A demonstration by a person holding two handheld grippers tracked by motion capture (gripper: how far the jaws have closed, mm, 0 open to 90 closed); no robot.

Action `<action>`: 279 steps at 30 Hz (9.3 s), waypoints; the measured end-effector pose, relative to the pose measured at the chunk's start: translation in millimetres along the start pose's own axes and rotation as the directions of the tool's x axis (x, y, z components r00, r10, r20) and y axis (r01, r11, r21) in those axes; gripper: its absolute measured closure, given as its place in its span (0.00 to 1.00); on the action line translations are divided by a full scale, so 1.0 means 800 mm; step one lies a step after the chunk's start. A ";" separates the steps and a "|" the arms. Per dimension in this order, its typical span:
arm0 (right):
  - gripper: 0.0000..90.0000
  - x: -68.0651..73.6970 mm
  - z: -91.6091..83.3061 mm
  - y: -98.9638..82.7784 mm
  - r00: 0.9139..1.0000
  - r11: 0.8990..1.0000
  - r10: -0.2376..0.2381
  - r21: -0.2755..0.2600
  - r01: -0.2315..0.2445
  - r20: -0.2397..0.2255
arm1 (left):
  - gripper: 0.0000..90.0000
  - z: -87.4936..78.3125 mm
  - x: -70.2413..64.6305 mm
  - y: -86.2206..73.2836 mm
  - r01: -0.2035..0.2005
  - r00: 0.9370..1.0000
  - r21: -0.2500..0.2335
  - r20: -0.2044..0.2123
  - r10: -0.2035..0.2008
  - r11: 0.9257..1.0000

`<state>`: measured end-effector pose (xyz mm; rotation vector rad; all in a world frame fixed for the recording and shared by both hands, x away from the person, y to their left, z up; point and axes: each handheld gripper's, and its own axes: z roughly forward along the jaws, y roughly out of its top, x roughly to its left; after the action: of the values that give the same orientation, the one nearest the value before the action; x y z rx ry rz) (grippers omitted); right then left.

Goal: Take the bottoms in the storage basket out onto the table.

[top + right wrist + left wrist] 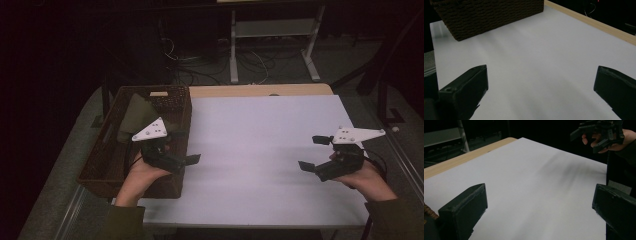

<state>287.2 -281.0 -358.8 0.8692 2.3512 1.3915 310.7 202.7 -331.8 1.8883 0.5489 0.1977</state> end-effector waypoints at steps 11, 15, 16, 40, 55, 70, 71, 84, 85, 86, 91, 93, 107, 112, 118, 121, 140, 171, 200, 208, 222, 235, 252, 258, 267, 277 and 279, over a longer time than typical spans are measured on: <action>0.00 0.000 0.005 -0.008 1.000 1.000 0.007 0.010 -0.007 -0.007 | 0.00 0.000 0.002 0.001 0.019 1.000 0.009 -0.013 -0.019 1.000; 0.00 0.001 0.008 -0.011 1.000 1.000 0.008 0.007 -0.008 -0.007 | 0.00 -0.001 0.003 0.001 0.024 1.000 0.020 -0.020 -0.023 1.000; 0.00 0.001 0.009 -0.012 1.000 1.000 0.005 0.006 -0.005 -0.004 | 0.00 -0.001 0.003 0.002 0.020 1.000 0.025 -0.022 -0.020 0.999; 0.00 0.001 0.020 -0.035 0.999 0.999 0.033 -0.006 -0.034 -0.043 | 0.00 -0.020 0.022 0.005 0.035 0.998 -0.012 -0.056 -0.035 0.999; 0.00 0.004 0.025 -0.051 0.999 0.999 0.035 0.009 -0.035 -0.012 | 0.00 -0.018 0.028 0.008 0.004 0.998 0.000 -0.071 -0.004 1.000; 0.00 0.009 0.034 -0.058 0.999 0.999 0.031 0.029 -0.030 -0.019 | 0.00 -0.037 0.038 0.008 0.009 0.994 -0.018 -0.112 -0.011 1.000; 0.00 0.010 0.034 -0.058 0.999 0.999 0.033 0.031 -0.033 -0.019 | 0.00 -0.038 0.039 0.008 0.009 0.993 -0.020 -0.115 -0.012 1.000; 0.00 0.009 0.037 -0.063 0.999 0.999 0.044 0.031 -0.043 -0.015 | 0.00 -0.048 0.050 0.007 0.013 0.991 -0.021 -0.135 -0.015 1.000; 0.00 0.008 0.037 -0.063 0.999 0.999 0.044 0.032 -0.044 -0.016 | 0.00 -0.049 0.050 0.007 0.015 0.990 -0.023 -0.137 -0.018 1.000; 0.00 0.008 0.038 -0.064 0.999 0.999 0.044 0.033 -0.043 -0.017 | 0.00 -0.049 0.051 0.007 0.014 0.990 -0.026 -0.138 -0.017 1.000; 0.00 0.009 0.039 -0.064 0.999 0.998 0.042 0.038 -0.041 -0.015 | 0.00 -0.051 0.053 0.007 0.011 0.988 -0.030 -0.151 -0.015 0.999; 0.00 0.009 0.039 -0.064 0.999 0.998 0.041 0.037 -0.041 -0.016 | 0.00 -0.052 0.054 0.007 0.012 0.988 -0.031 -0.156 -0.017 0.999; 0.00 0.008 0.039 -0.066 0.999 0.998 0.049 0.031 -0.049 -0.015 | 0.00 -0.060 0.063 0.005 0.021 0.978 -0.047 -0.207 -0.030 0.999; 0.00 0.008 0.040 -0.066 0.999 0.998 0.051 0.037 -0.051 -0.017 | 0.00 -0.066 0.066 0.003 0.024 0.972 -0.049 -0.231 -0.035 0.998; 0.00 0.009 0.042 -0.064 0.999 0.998 0.046 0.037 -0.046 -0.017 | 0.00 -0.069 0.069 0.003 0.027 0.966 -0.043 -0.254 -0.037 0.999; 0.00 0.009 0.043 -0.067 0.998 0.998 0.050 0.044 -0.049 -0.023 | 0.00 -0.071 0.074 0.005 0.033 0.961 -0.052 -0.272 -0.046 0.998; 0.00 0.007 0.046 -0.067 0.998 0.997 0.060 0.044 -0.059 -0.021 | 0.00 -0.074 0.095 0.009 0.045 0.945 -0.027 -0.323 -0.051 0.999; 0.00 0.006 0.043 -0.070 0.996 0.996 0.082 0.036 -0.081 -0.021 | 0.00 -0.067 0.144 0.026 0.077 0.913 0.028 -0.405 -0.059 0.997; 0.00 0.005 0.046 -0.073 0.996 0.995 0.085 0.060 -0.084 -0.021 | 0.00 -0.063 0.206 0.033 0.092 0.866 0.039 -0.496 -0.060 0.995; 0.00 0.005 0.048 -0.073 0.997 0.995 0.080 0.063 -0.078 -0.019 | 0.00 -0.063 0.224 0.022 0.109 0.851 0.041 -0.520 -0.072 0.993; 0.00 0.006 0.050 -0.073 0.997 0.995 0.068 0.074 -0.066 -0.021 | 0.00 -0.066 0.231 -0.006 0.122 0.826 0.028 -0.558 -0.086 0.992; 0.00 0.008 0.055 -0.072 0.998 0.995 0.049 0.093 -0.046 -0.030 | 0.00 -0.058 0.233 -0.017 0.146 0.812 0.108 -0.581 -0.057 0.983; 0.00 0.008 0.056 -0.074 0.999 0.993 0.041 0.108 -0.038 -0.030 | 0.00 -0.049 0.242 -0.032 0.228 0.790 0.157 -0.607 -0.088 0.961; 0.00 0.009 0.057 -0.074 0.999 0.994 0.037 0.109 -0.033 -0.033 | 0.00 -0.045 0.244 -0.037 0.247 0.791 0.182 -0.605 -0.090 0.952; 0.00 0.010 0.057 -0.074 0.999 0.992 0.034 0.120 -0.029 -0.037 | 0.00 -0.038 0.245 -0.043 0.275 0.777 0.229 -0.625 -0.075 0.934; 0.00 0.011 0.059 -0.075 0.999 0.992 0.029 0.128 -0.023 -0.042 | 0.00 -0.032 0.249 -0.052 0.306 0.767 0.280 -0.638 -0.061 0.910; 0.00 0.011 0.059 -0.075 0.999 0.991 0.027 0.128 -0.022 -0.043 | 0.00 -0.030 0.250 -0.053 0.310 0.765 0.301 -0.642 -0.049 0.902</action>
<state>283.1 -264.3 -433.5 0.9130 2.4946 1.2940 465.1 327.6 -386.2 2.1247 1.3100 0.6402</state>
